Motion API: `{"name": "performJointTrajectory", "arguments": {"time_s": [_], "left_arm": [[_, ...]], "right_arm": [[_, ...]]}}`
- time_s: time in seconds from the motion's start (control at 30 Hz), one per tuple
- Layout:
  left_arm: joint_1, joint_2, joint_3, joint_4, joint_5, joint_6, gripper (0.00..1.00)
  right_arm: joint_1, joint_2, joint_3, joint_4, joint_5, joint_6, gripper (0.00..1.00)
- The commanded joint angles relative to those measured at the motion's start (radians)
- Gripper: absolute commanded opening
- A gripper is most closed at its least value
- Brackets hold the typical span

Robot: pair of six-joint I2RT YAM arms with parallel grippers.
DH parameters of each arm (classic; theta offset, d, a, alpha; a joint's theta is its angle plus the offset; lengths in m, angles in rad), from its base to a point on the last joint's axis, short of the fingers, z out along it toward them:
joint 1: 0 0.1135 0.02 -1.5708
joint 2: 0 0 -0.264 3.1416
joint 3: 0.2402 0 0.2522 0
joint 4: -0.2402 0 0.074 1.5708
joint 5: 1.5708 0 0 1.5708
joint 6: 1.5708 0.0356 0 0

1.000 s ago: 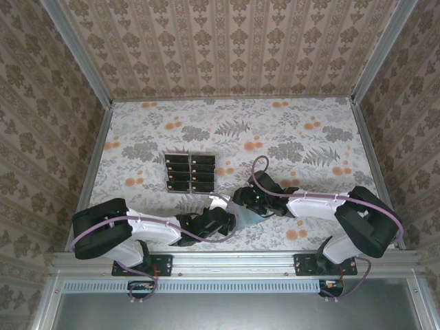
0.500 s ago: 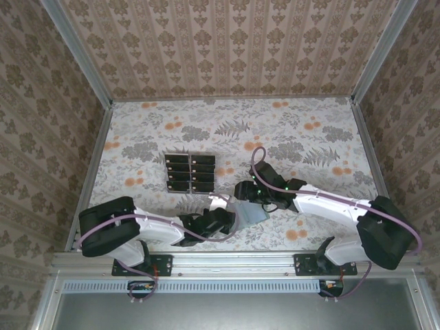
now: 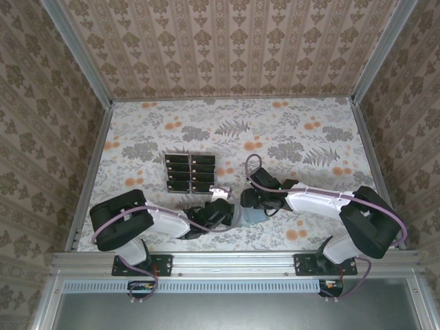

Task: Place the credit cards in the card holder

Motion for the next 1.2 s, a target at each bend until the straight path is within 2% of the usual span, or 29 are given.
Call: {"name": "performJointTrajectory", "arguments": {"time_s": [0.0, 0.17, 0.3, 0.4, 0.5, 0.63, 0.87, 1.17], "left_arm": [[0.047, 0.048, 0.054, 0.002, 0.072, 0.085, 0.14], [0.102, 0.074, 0.113, -0.008, 0.138, 0.148, 0.14], [0.109, 0.029, 0.097, -0.023, 0.144, 0.151, 0.21], [0.108, -0.040, 0.052, -0.029, 0.137, 0.127, 0.38], [0.102, -0.116, 0.011, -0.048, 0.116, 0.105, 0.50], [0.089, -0.200, -0.024, -0.086, 0.092, 0.097, 0.58], [0.056, -0.256, -0.051, -0.122, 0.100, 0.114, 0.59], [-0.007, -0.227, -0.056, -0.111, 0.114, 0.139, 0.55]], "right_arm": [[-0.011, -0.043, -0.044, -0.041, 0.048, 0.027, 0.57], [-0.012, -0.062, -0.089, -0.014, 0.030, 0.070, 0.57], [-0.013, -0.063, -0.100, 0.010, 0.008, 0.091, 0.57], [-0.013, -0.093, -0.091, 0.019, -0.008, 0.098, 0.58], [-0.012, -0.090, -0.078, 0.024, -0.020, 0.102, 0.59], [-0.013, -0.076, -0.064, 0.038, -0.036, 0.105, 0.59], [-0.013, -0.002, -0.066, 0.087, -0.064, 0.131, 0.59], [-0.012, 0.041, -0.065, 0.150, -0.099, 0.180, 0.59]]}}
